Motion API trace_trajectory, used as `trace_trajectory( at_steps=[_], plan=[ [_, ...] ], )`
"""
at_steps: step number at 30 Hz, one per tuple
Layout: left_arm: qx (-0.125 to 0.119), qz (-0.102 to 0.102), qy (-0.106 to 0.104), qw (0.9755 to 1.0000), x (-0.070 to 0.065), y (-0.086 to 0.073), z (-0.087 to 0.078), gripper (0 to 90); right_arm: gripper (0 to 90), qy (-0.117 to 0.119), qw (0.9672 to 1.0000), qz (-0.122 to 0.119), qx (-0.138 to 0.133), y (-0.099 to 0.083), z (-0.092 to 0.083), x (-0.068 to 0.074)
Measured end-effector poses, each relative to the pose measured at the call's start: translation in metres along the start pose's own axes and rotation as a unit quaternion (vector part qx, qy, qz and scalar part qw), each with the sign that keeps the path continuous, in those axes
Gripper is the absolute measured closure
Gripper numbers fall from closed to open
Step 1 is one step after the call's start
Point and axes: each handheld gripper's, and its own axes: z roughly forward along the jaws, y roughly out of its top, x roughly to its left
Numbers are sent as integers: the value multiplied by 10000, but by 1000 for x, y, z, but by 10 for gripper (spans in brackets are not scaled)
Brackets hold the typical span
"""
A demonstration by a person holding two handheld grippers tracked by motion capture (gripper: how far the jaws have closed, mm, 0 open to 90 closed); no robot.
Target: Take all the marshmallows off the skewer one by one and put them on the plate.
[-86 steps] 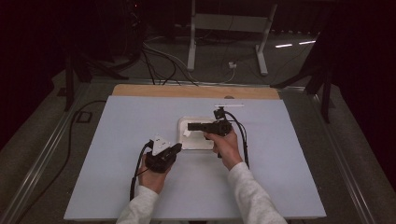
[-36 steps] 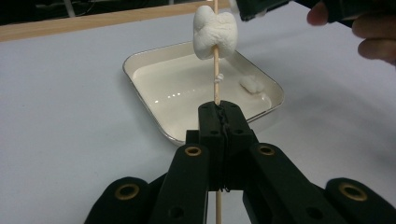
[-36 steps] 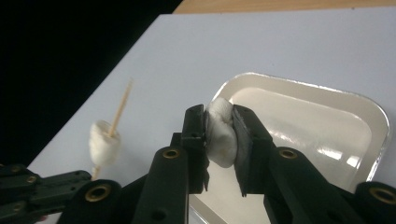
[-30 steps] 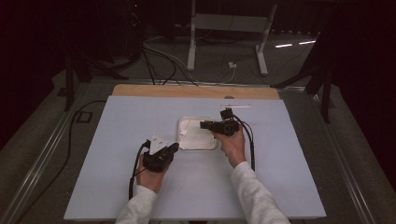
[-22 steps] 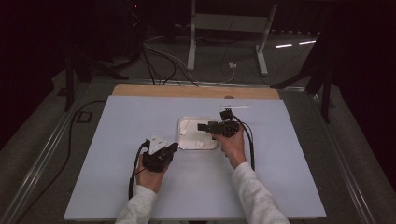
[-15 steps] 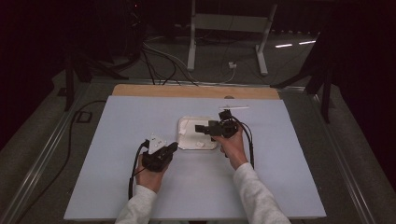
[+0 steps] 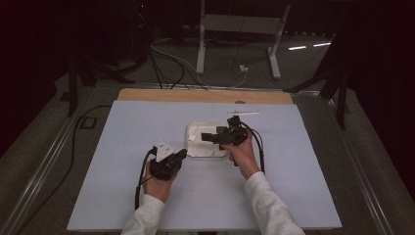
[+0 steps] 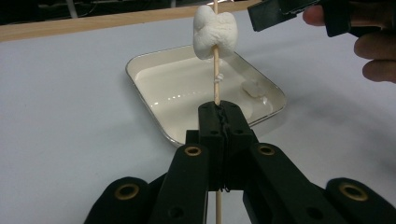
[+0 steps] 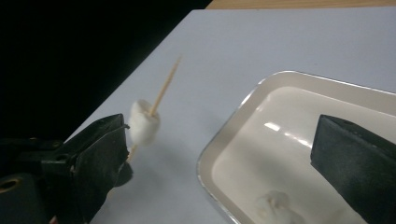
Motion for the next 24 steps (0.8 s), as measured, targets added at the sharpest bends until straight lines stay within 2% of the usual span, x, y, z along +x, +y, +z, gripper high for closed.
trace_trajectory(
  at_steps=[12,16,17,19,21,23,24],
  plan=[
    [-58,-43,-95,9999,-3,1,0,900,35,359,9993,72,126,-2,11,11],
    [-85,-48,-116,9999,-3,1,0,900,69,468,9985,171,214,-3,15,14],
    [-90,-44,-120,9999,-4,1,0,900,134,506,9981,256,232,-4,17,14],
    [-92,-47,-128,9999,-4,2,0,900,163,503,9981,271,236,-4,18,15],
    [-92,-45,-130,9999,-4,2,0,900,262,625,9971,349,263,-4,20,16],
    [-101,-48,-129,9999,-4,2,0,900,290,685,9966,364,274,-4,20,16],
    [-105,-47,-128,9999,-4,2,0,900,372,736,9961,384,311,-4,22,17]
  ],
)
